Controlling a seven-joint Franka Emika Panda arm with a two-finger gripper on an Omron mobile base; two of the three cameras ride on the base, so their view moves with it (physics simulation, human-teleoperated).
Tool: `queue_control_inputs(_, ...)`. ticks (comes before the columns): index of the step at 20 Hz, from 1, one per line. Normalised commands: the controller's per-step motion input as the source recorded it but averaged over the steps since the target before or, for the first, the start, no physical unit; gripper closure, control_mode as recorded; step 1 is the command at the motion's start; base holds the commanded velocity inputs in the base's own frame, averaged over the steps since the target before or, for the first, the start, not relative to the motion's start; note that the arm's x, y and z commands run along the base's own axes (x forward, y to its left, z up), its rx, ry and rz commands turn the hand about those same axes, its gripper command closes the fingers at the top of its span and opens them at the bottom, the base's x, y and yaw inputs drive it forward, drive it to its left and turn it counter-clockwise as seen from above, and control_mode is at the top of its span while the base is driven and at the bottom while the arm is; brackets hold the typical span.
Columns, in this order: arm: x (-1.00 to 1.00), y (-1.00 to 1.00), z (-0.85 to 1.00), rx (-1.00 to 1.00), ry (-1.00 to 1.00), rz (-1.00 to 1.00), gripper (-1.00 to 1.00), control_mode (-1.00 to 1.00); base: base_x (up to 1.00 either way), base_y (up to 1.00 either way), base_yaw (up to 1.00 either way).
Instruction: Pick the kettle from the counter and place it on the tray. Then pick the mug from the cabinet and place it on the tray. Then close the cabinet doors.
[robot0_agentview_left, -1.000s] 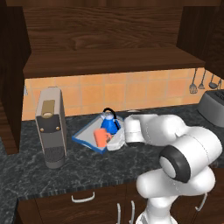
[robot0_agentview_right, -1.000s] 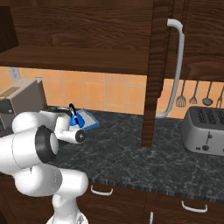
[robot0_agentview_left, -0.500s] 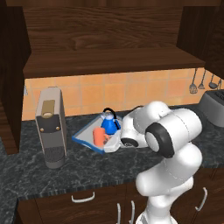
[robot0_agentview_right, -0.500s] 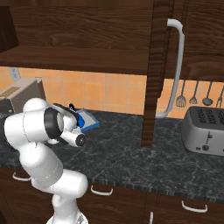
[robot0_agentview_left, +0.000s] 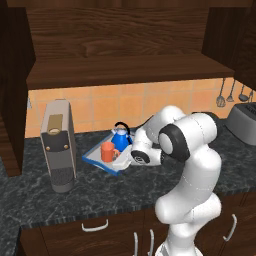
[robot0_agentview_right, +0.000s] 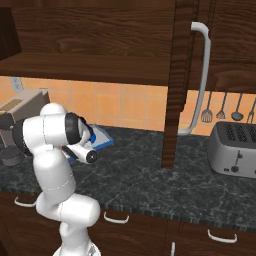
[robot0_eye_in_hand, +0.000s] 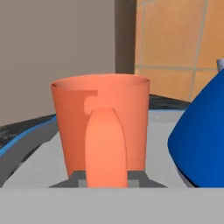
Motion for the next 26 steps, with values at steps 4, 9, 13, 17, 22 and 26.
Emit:
queue_control_inputs(4, 0.02, 0.05, -0.03, 0.00, 0.00, -0.03, -1.00, -1.00, 0.00, 0.00, 0.00)
queue_control_inputs(9, -0.23, 0.00, 0.08, 0.00, 0.00, -0.08, -1.00, -1.00, 0.00, 0.00, 0.00)
queue_control_inputs(13, -0.37, -0.05, 0.43, 0.00, 0.00, -0.09, -1.00, -1.00, 0.00, 0.00, 0.00)
queue_control_inputs(17, -0.28, -0.17, 0.90, 0.00, 0.07, -0.08, -1.00, -1.00, 0.00, 0.00, 0.00)
queue_control_inputs(22, -0.46, -0.19, 0.98, 0.00, 0.16, -0.08, -1.00, -1.00, 0.00, 0.00, 0.00)
queue_control_inputs(26, -0.43, -0.21, 0.94, 0.00, 0.33, -0.12, -1.00, -1.00, 0.00, 0.00, 0.00)
